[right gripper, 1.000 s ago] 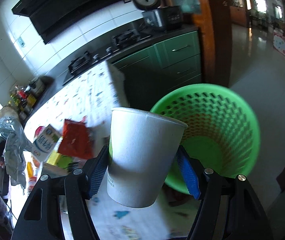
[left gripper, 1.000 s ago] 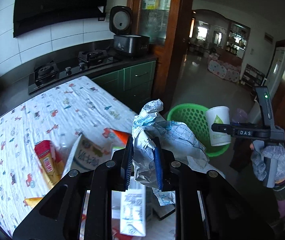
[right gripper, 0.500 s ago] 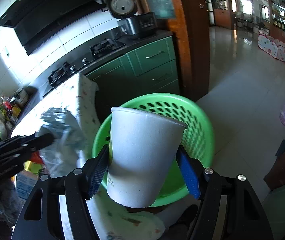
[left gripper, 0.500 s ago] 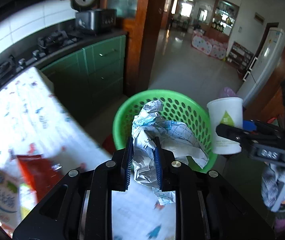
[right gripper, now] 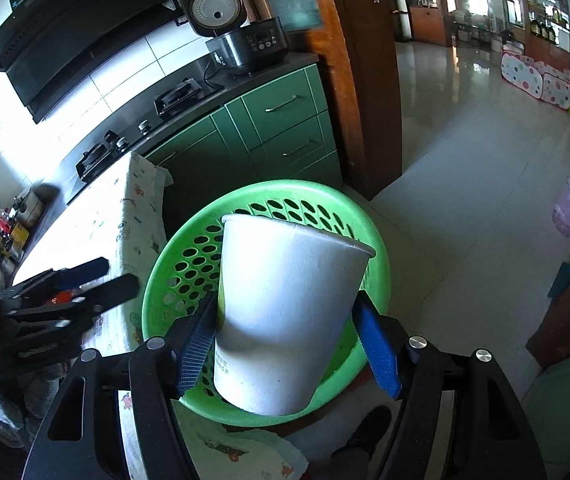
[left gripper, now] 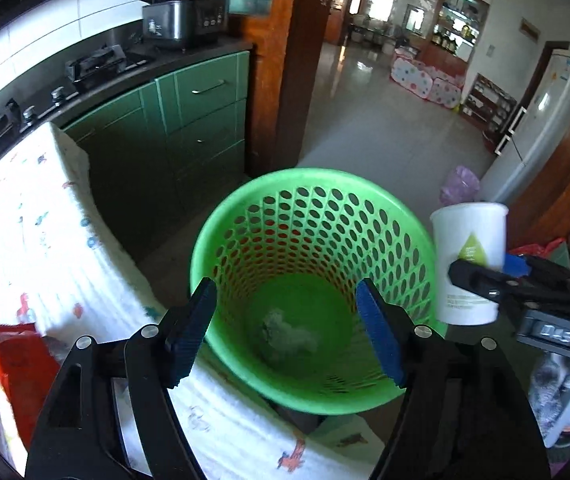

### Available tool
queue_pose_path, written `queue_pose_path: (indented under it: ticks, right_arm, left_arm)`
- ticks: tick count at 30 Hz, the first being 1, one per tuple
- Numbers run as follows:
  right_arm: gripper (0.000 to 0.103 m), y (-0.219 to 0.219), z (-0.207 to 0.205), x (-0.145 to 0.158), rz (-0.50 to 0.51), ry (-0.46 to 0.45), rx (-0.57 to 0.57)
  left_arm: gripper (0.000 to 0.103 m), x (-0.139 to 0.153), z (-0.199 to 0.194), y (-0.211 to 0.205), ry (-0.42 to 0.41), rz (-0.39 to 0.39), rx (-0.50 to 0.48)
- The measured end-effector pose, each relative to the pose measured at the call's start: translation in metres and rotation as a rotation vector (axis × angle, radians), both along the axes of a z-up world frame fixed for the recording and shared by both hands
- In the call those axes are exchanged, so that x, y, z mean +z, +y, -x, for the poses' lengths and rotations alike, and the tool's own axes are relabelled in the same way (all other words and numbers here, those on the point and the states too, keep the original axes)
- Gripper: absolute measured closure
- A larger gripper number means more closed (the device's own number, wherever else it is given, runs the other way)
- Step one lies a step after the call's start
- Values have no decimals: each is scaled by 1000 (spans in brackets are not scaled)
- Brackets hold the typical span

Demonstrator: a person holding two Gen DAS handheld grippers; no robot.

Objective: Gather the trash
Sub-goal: 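Carry the foil over the green basket and open the left gripper while the right carries the cup, then lower the white cup into the green basket and open the right gripper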

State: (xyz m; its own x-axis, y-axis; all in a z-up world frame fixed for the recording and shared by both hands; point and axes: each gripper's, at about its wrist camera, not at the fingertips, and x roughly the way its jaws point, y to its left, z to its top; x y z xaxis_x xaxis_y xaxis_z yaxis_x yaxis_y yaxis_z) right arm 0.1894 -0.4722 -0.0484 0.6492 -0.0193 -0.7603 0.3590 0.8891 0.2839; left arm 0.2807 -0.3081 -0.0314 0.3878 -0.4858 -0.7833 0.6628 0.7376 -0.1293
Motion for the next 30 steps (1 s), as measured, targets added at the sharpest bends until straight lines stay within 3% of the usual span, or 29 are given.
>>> queue_pose_path:
  ticks: [11, 21, 23, 30]
  right_arm:
    - [37, 26, -50, -36, -3, 95, 84]
    - [35, 54, -81, -75, 10, 191, 123]
    - [27, 59, -83, -78, 9, 201, 130]
    - [26, 68, -71, -64, 18, 183, 110]
  left_arm:
    - [31, 57, 25, 82, -102, 11, 119]
    - [31, 93, 40, 179, -173, 75, 234]
    - [31, 96, 43, 199, -181, 88, 262]
    - [31, 94, 50, 267, -186, 95, 373]
